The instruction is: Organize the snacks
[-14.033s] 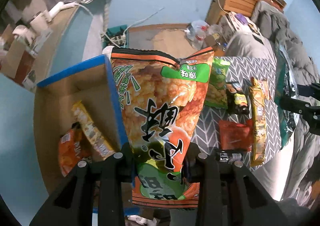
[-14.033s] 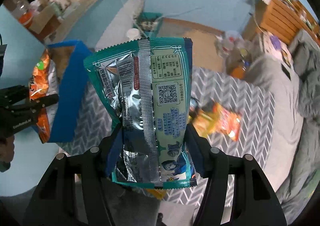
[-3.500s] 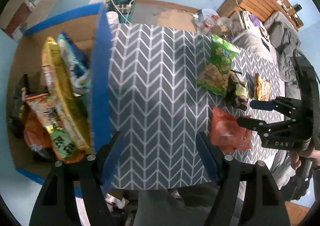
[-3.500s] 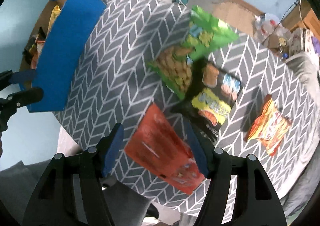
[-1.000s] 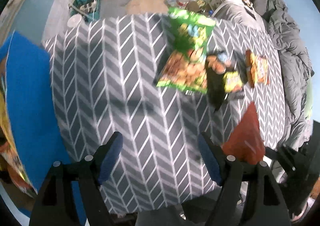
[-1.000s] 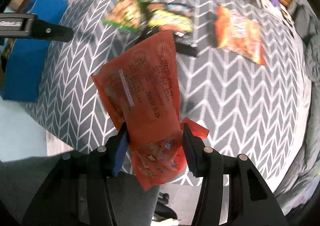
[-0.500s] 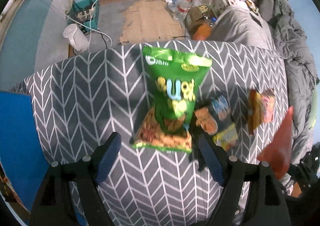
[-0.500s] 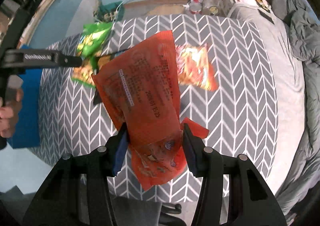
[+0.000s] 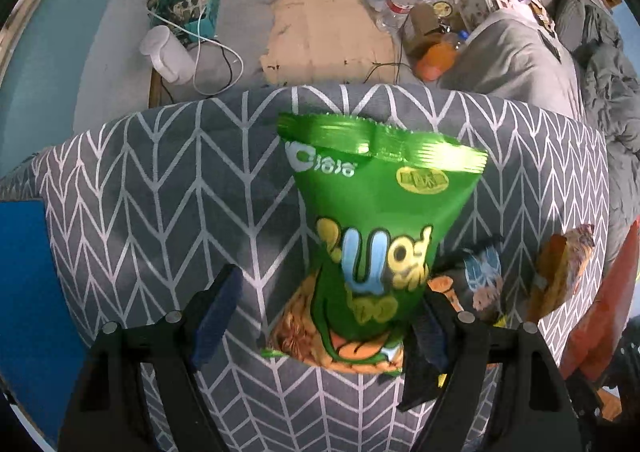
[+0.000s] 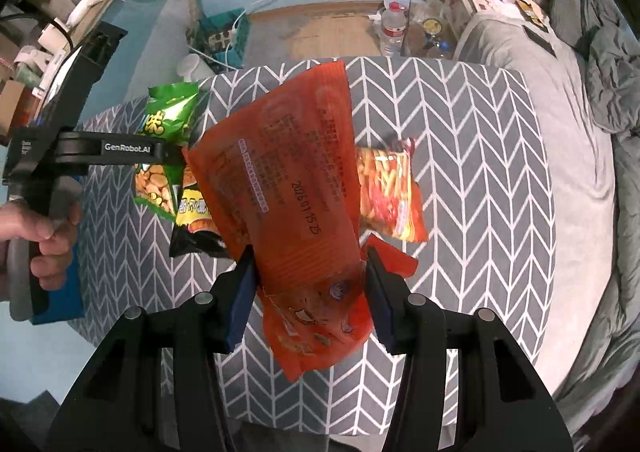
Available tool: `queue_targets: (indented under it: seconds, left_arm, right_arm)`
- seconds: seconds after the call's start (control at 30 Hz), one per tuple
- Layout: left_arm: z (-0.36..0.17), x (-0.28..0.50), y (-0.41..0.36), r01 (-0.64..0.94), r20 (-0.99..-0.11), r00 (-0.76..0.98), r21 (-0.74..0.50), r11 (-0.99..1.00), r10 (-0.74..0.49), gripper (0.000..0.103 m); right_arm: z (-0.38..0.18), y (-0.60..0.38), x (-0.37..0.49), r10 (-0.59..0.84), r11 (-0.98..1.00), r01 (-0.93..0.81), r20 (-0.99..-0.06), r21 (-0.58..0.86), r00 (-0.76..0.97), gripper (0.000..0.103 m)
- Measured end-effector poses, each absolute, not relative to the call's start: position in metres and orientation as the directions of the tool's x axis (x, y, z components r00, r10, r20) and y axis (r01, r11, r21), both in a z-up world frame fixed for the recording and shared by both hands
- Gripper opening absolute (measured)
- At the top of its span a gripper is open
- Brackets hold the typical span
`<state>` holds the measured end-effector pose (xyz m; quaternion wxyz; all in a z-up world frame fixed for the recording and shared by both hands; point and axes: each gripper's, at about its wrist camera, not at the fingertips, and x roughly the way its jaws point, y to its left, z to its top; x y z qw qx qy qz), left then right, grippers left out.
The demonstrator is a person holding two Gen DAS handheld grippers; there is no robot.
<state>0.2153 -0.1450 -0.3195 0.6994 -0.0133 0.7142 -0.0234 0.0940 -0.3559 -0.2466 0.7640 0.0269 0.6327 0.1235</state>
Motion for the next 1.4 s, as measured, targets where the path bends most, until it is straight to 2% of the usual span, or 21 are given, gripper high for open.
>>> queue_targets:
  seconds: [0.03,0.07,0.13,0.17,0.27,0.43,0.63,1.03,1.4]
  left_arm:
    - [-0.32,0.216,-0.146,0.021,-0.998,-0.016,-0.055,0.998,-0.055,0.076]
    - [-0.321,0.217,-0.146,0.03,-0.998,-0.014,-0.059,0.998,-0.059,0.064]
    - [-0.321,0.217,-0.148,0.054,-0.997,-0.015,-0.07,0.996,-0.069,0.046]
    - [-0.321,0.217,-0.149,0.066,-0.998,-0.014,-0.065,0.996,-0.064,0.041]
    - [-0.318,0.214,-0.154,0.114,-1.0,0.02,-0.018,0.993,-0.02,0.035]
    - [-0.312,0.206,-0.155,0.157,-0.999,0.038,0.027,0.987,0.021,0.031]
    - [-0.299,0.193,-0.144,0.144,-0.998,0.055,0.016,0.989,0.008,0.031]
    - [-0.259,0.15,-0.107,0.056,-0.995,0.084,-0.047,0.997,-0.051,0.031]
    - [-0.203,0.098,-0.042,-0.053,-0.985,0.155,-0.087,0.995,-0.078,0.031]
  right_arm:
    - [-0.248,-0.355,0.096,0.224,0.967,-0.158,-0.96,0.199,0.167,0.05]
    - [-0.248,-0.355,0.097,0.225,0.967,-0.161,-0.96,0.199,0.166,0.05]
    - [-0.249,-0.353,0.1,0.226,0.965,-0.171,-0.96,0.197,0.164,0.05]
    - [-0.249,-0.352,0.102,0.227,0.964,-0.175,-0.96,0.199,0.164,0.05]
    - [-0.248,-0.351,0.105,0.231,0.962,-0.184,-0.959,0.2,0.165,0.05]
    - [-0.246,-0.348,0.108,0.232,0.961,-0.194,-0.959,0.199,0.165,0.05]
    - [-0.242,-0.342,0.109,0.239,0.957,-0.207,-0.957,0.203,0.166,0.051]
    - [-0.222,-0.31,0.104,0.254,0.941,-0.27,-0.952,0.203,0.17,0.051]
    - [-0.196,-0.246,0.1,0.29,0.896,-0.391,-0.945,0.211,0.154,0.051]
